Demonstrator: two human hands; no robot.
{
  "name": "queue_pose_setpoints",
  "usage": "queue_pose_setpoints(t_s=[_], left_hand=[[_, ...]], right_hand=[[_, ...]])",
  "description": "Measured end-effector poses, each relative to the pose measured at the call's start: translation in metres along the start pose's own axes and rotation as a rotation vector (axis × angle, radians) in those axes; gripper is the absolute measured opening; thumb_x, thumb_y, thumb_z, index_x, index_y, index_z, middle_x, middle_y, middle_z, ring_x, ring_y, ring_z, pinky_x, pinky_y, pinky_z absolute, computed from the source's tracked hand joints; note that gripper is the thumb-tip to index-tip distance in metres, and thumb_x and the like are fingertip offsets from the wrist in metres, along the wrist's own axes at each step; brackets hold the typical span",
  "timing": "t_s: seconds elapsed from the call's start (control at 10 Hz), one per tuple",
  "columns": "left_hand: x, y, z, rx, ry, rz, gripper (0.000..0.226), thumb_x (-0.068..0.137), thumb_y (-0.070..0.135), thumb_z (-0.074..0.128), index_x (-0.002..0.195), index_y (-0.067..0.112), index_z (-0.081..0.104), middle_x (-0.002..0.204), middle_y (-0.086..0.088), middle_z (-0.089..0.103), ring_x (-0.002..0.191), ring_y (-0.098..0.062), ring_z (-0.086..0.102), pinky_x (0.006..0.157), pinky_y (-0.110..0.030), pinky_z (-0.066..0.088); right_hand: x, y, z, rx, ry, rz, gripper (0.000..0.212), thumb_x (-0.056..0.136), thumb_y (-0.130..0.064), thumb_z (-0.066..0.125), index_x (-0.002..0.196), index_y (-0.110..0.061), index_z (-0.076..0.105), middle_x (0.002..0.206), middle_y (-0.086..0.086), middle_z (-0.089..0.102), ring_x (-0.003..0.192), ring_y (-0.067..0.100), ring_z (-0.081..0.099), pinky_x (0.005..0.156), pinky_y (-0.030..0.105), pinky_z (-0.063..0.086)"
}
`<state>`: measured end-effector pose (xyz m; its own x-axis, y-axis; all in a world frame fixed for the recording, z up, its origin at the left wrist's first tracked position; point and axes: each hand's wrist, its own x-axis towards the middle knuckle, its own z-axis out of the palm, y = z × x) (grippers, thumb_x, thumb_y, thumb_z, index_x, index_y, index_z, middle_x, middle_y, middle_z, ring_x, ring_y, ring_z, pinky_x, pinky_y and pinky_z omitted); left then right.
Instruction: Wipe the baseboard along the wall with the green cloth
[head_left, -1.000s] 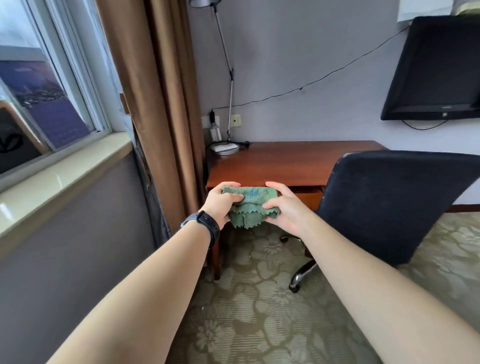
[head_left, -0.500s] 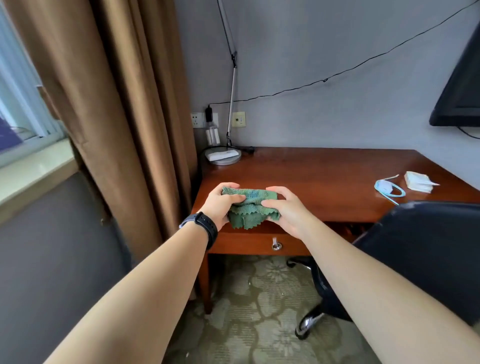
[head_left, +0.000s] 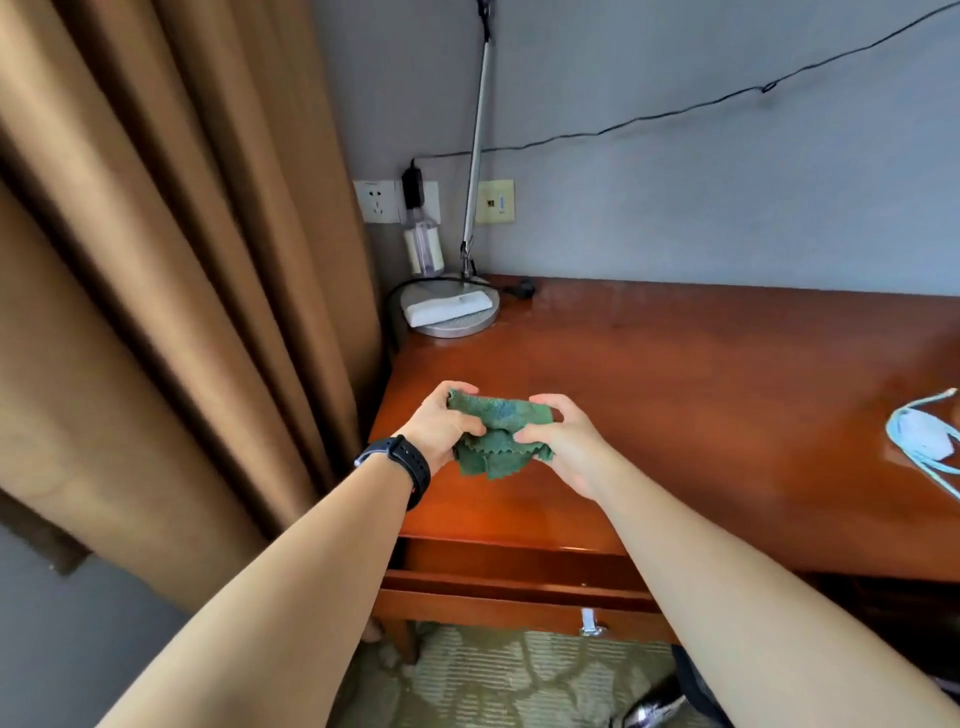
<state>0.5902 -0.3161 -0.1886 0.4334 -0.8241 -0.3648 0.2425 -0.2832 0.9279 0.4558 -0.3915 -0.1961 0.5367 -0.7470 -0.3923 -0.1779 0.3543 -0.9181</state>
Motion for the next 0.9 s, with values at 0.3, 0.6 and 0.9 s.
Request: queue_pose_setpoints(t_s=[0.3,0.6,0.9], left_hand=[[0.046,-0.052,-0.013,0.497,0.216,-0.062,0.043,0.077,-0.010,0.061,0.106,0.020,0.051,0.103,-0.008,0.047,0.081,-0.025,0.049,0.054,-0.028,0.045],[0.051,-0.069,-0.009,0.879,0.295,-0.059,0.049,0.083,0.000,0.058,0.125,0.020,0.045,0.109,-0.010,0.039,0.082,-0.024,0.045,0.065,-0.025,0.040],[0.039,-0.051,-0.007,0.912,0.403,-0.099,0.045,0.086,0.018,0.062,0.127,0.023,0.045,0.123,-0.012,0.039,0.111,-0.031,0.040,0.086,-0.035,0.047]], right_hand=[[0.054,0.050,0.004,-0.505,0.064,-0.050,0.028,0.093,-0.030,0.049,0.121,-0.027,0.047,0.116,0.006,0.052,0.096,0.021,0.052,0.076,0.032,0.047],[0.055,0.072,0.014,-1.046,0.221,-0.192,0.028,0.094,-0.027,0.048,0.122,-0.024,0.047,0.108,0.012,0.053,0.093,0.033,0.058,0.066,0.030,0.040],[0.053,0.051,0.002,-0.972,0.248,-0.110,0.032,0.093,-0.033,0.049,0.123,-0.024,0.047,0.113,0.012,0.049,0.091,0.033,0.057,0.069,0.031,0.042]])
